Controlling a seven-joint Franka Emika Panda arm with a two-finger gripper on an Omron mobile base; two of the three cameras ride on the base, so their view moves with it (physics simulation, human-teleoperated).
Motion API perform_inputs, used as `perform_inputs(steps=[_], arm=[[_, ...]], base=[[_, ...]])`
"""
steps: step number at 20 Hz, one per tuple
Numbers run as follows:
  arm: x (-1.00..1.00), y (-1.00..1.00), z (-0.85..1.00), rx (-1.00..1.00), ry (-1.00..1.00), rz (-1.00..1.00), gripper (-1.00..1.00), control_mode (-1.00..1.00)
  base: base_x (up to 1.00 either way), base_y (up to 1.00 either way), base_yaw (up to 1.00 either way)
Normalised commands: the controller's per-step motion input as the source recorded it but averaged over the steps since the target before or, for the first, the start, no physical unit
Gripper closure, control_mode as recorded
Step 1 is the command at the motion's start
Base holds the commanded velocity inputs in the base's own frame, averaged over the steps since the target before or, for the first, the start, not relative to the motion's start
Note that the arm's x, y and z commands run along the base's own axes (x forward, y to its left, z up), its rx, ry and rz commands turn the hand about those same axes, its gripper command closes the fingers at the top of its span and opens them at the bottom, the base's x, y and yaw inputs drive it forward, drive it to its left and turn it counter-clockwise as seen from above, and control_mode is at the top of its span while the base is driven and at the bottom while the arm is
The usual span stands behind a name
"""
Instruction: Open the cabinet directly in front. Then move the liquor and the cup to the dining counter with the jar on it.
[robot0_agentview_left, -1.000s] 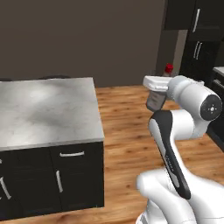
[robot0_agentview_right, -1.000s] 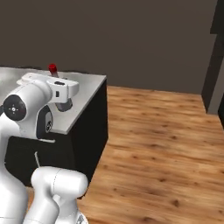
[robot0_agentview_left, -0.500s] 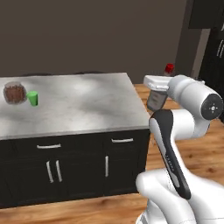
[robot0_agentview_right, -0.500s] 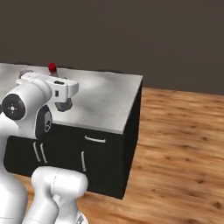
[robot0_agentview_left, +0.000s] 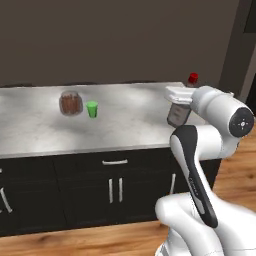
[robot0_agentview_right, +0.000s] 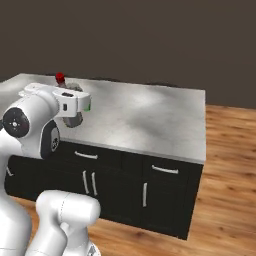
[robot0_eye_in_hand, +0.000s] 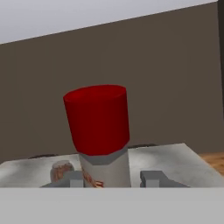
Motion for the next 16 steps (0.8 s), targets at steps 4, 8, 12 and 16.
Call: perform_inputs(steps=[4, 8, 12, 16], arm=[[0.00, 0.00, 0.00, 0.00, 0.00, 0.00, 1.00, 1.00], [0.00, 0.00, 0.00, 0.00, 0.00, 0.00, 1.00, 1.00], [0.00, 0.00, 0.00, 0.00, 0.00, 0.00, 1.00, 1.00], [0.00, 0.00, 0.00, 0.00, 0.00, 0.00, 1.00, 1.00]], base=[[0.32, 1.00, 0.00], [0.50, 1.00, 0.00], [0.66, 1.00, 0.00], [0.77, 1.00, 0.00]])
